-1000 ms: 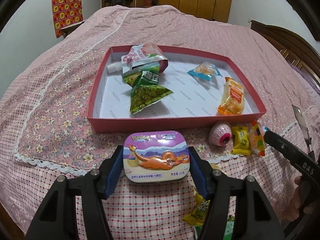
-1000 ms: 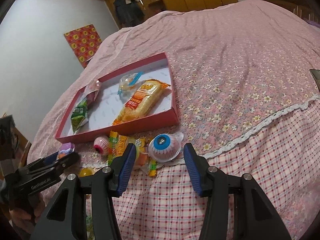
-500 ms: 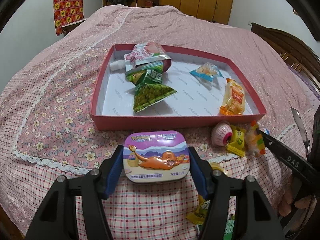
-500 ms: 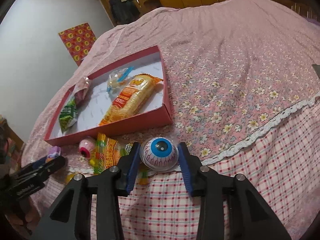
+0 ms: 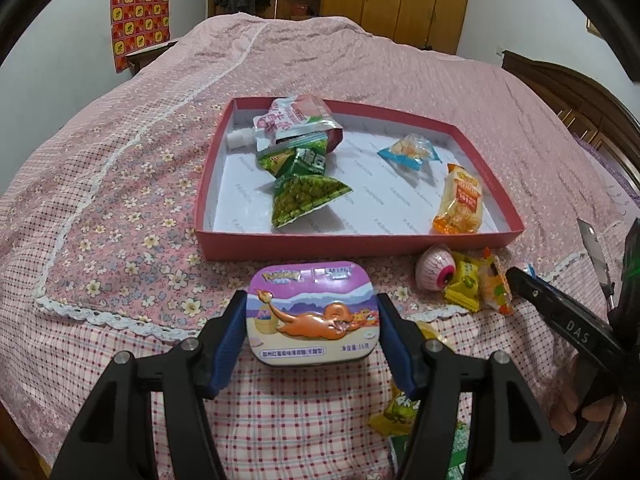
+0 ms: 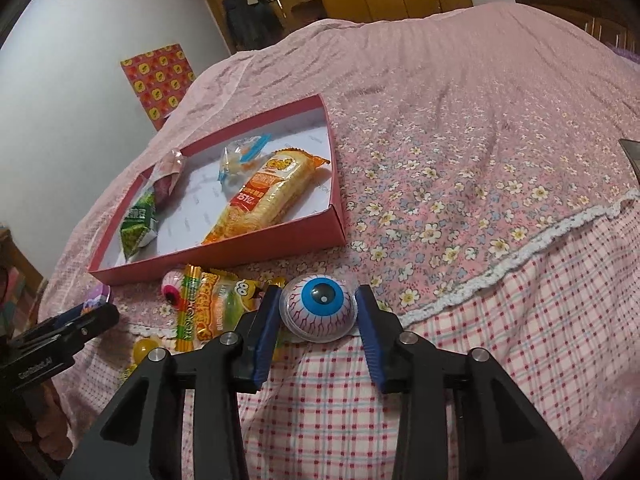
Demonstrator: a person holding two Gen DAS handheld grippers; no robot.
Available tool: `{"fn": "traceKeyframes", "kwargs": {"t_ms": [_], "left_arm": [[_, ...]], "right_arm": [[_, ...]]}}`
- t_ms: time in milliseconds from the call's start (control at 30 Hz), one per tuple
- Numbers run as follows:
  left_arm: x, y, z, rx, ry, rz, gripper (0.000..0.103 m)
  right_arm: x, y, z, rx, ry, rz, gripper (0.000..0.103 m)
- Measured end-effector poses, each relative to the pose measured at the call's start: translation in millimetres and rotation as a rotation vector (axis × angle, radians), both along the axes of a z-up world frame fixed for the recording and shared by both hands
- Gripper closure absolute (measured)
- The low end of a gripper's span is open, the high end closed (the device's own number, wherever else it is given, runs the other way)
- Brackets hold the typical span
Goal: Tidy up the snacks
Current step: 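Grasp the purple Pokémon tin with the left tool while the right tool grasps the eyeball candy, then carry the tin and eyeball candy into the box and open both tools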
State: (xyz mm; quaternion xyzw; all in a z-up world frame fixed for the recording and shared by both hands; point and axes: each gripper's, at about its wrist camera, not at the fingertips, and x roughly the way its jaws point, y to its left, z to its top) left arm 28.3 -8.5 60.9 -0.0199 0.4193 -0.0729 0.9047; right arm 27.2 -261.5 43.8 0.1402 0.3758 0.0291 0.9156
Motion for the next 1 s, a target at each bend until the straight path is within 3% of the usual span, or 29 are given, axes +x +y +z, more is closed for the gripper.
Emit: {"fn": "traceKeyframes", "kwargs": {"t_ms": [333,733,1000], "left_arm": [[-4,3,13,-0.018,-0.027,-0.01,0.038],[1,2,33,-0.036,-0.066,-0.024,0.038],[7,-6,43,-0.021,-0.091,-0.04,0.038]], "right_arm": [[-13,-1,11,0.003,0.014,-0.009,0.065],[-11,16,44,-0.024,-0.046,0.067,0.065],[-4,30,50,-0.048,-0.049,0.118,0.065]]}}
